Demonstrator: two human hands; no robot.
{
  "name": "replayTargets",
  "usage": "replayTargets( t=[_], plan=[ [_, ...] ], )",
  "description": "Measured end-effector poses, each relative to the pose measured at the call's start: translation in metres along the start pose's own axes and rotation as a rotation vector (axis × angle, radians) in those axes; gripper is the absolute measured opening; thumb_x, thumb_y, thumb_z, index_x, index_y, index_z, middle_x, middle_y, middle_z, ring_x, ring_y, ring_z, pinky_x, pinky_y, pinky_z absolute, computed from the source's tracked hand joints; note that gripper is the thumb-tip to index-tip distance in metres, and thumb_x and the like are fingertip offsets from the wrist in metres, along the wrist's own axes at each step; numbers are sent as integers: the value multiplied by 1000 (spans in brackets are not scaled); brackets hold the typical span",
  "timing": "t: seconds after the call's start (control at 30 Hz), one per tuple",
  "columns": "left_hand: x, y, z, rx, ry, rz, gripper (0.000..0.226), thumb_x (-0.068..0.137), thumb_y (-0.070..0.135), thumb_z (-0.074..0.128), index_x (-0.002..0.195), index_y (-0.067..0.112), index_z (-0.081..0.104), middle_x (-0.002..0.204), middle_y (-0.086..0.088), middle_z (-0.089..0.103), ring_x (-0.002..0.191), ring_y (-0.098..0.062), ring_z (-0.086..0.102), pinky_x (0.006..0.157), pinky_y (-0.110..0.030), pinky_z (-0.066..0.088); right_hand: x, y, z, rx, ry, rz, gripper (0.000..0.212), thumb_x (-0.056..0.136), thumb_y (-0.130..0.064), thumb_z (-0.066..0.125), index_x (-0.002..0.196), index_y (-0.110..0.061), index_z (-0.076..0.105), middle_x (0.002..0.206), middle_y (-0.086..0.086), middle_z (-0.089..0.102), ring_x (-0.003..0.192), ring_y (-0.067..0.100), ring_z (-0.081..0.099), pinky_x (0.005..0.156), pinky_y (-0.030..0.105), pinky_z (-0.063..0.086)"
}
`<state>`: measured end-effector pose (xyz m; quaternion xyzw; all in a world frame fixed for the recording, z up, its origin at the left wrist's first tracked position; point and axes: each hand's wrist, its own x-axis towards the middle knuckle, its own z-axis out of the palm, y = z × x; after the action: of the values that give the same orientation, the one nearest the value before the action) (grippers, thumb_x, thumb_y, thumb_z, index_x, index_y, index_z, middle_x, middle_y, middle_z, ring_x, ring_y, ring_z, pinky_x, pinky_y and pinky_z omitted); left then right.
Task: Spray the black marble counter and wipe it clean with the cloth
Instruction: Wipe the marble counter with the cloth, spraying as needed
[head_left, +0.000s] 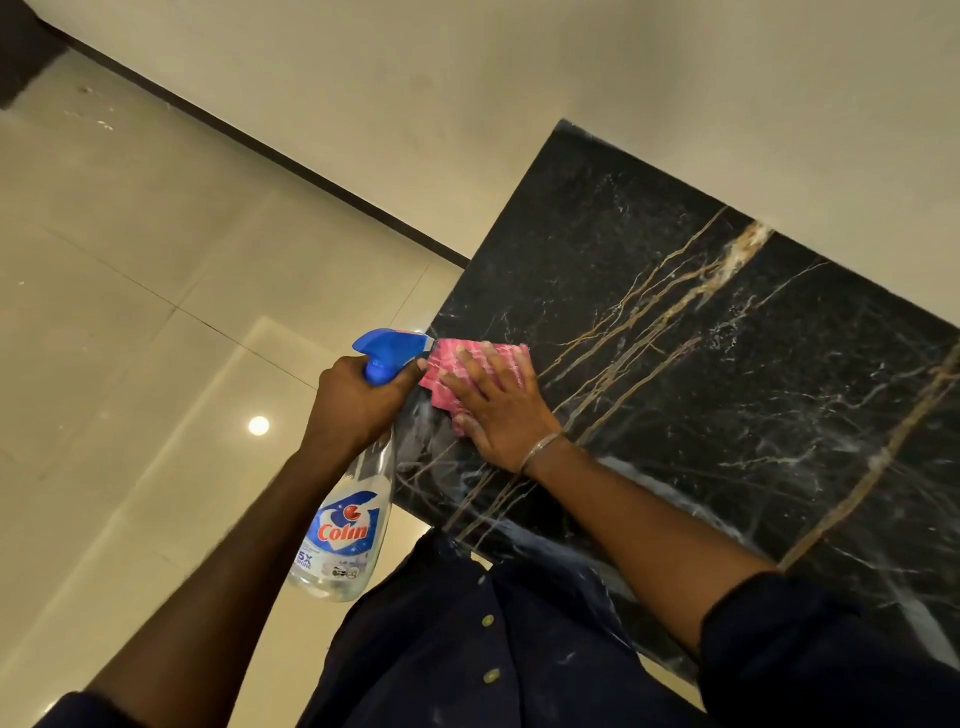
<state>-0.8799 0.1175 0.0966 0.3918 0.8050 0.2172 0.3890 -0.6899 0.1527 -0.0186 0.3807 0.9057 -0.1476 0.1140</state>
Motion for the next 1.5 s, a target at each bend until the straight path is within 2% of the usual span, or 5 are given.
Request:
replayTargets(
  t=[0.2, 0.73, 0.93, 1.2, 1.5],
  plan=[
    [-4, 0, 2, 18, 2, 23, 40, 88, 46, 62, 90, 6, 60, 65, -3, 55, 57, -9, 50, 54, -18, 35, 44, -37, -28, -43, -24, -2, 59, 104, -46, 28, 156, -19, 19, 165, 9, 8, 152, 35, -2, 114, 62, -14],
    [2, 12, 16, 4, -65, 39, 44, 87, 48, 63, 90, 4, 65, 65, -4, 59, 56, -9, 53, 53, -18, 35, 6, -6, -1, 22, 29, 86, 63, 100, -50, 33, 154, -31, 7, 165, 6, 6, 151, 36, 3, 115, 68, 1],
    [10, 22, 31, 45, -119, 78, 43, 86, 51, 64, 85, 8, 62, 62, 0, 58, 56, -9, 54, 52, -17, 34, 8, -5, -14, 30, 80, 67, 59, 100, -54, 35, 150, -24, 34, 163, 8, 19, 151, 35, 9, 118, 64, -1],
    [22, 40, 46, 64, -223, 188, 36, 87, 46, 65, 88, 9, 63, 68, -3, 63, 65, -17, 62, 57, -21, 43, -83, 35, 27, 49, 171, 209, 67, 98, -56, 37, 157, -33, 18, 167, 3, 8, 153, 31, 5, 117, 63, 5],
    [21, 46, 48, 100, -218, 215, 37, 86, 49, 64, 89, 12, 59, 65, 4, 57, 59, -7, 55, 54, -17, 36, -28, 16, 6, 59, 92, 244, 66, 98, -55, 32, 156, -31, 14, 166, 7, 4, 151, 37, 3, 115, 68, 2]
  ],
)
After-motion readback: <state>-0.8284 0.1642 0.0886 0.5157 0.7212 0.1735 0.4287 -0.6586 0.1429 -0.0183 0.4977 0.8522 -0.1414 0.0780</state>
